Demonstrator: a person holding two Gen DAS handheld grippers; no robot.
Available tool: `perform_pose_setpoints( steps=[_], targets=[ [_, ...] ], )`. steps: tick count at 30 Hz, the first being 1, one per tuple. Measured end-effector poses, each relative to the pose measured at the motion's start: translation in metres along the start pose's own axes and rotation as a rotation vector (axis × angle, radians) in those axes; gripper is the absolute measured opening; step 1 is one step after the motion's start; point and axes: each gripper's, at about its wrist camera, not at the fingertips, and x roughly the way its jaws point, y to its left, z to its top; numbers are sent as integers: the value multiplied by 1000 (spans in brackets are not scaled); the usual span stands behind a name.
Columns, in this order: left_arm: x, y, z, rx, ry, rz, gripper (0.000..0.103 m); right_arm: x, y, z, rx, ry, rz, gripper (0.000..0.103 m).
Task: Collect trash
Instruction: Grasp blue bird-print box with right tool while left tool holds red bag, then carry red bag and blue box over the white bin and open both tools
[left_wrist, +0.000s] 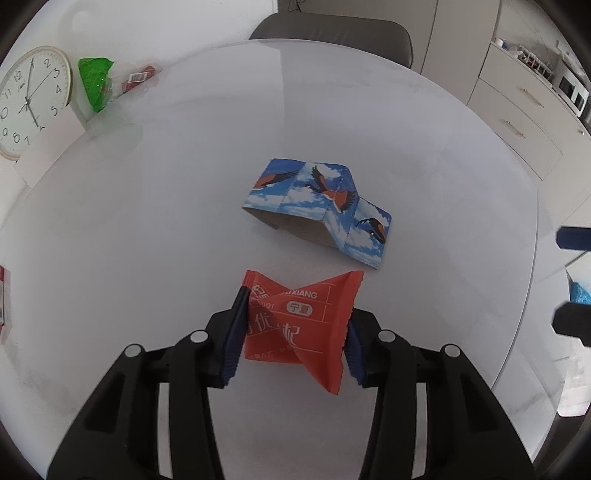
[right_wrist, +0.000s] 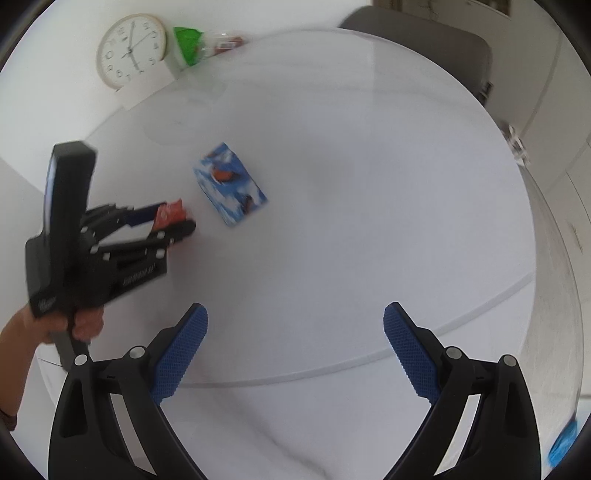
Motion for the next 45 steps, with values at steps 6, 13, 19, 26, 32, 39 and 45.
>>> perform_pose_setpoints(
  steps=[6,13,19,26,32,39,45],
  targets=[
    [-35,20,-20,-97,-5,29,45,42,41,63,-171,0,50,96],
    [-55,37,-48,-225,38,22,45,112,82,103,-331,75,-23,90],
    [-66,31,-60,-239,49,23,45,115,82,102,-327,101,-7,49],
    [-82,7,-54,-172,38,-11,45,48,55,70,-227,7,3,49],
    [-113,-46,-61,-71,16,-89,45,-30,15,-11,-63,-59,-10,49],
    [-148,-126,-88,76,14,-194,45,-103,-13,-128,109,-76,-67,49],
    [-168,-189,-116,205,23,-266,45,-141,-31,-216,248,-84,-119,49]
  ],
)
